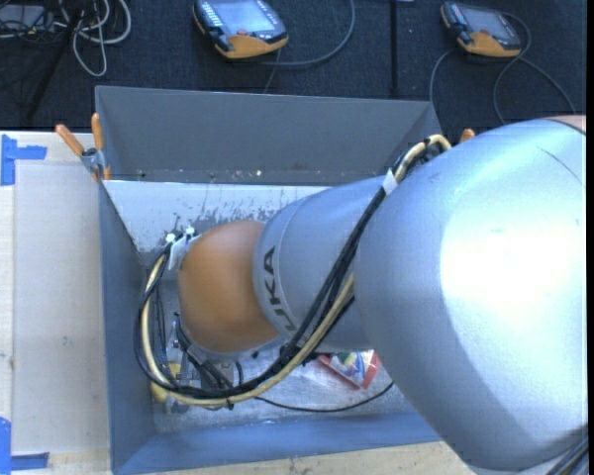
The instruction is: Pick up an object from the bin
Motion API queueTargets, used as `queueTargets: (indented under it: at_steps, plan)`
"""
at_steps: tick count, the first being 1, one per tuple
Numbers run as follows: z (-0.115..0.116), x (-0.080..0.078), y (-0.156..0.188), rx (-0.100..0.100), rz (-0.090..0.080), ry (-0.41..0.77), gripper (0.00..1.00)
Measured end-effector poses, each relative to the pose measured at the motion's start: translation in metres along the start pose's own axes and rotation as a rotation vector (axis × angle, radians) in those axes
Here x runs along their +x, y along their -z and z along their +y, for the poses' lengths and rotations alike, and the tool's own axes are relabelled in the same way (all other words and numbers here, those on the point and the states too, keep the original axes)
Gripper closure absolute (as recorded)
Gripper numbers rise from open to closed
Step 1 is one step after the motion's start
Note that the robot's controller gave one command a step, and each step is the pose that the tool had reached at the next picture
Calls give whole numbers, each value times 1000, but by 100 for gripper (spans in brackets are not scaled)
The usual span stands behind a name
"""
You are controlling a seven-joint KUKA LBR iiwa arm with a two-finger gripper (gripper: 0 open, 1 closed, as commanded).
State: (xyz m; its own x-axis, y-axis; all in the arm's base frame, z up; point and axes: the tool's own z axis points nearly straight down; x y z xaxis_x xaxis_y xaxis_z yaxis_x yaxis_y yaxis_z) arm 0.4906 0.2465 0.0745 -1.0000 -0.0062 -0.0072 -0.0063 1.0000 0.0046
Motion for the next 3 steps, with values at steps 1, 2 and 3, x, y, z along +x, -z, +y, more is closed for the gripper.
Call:
queueTargets:
  at_steps: [1, 2, 3]
  plan:
    - [-2, 3, 45, 8, 16, -1, 100]
    - [-8, 0, 106, 6, 12, -4, 100]
    - [-9, -4, 133, 1, 1, -8, 100]
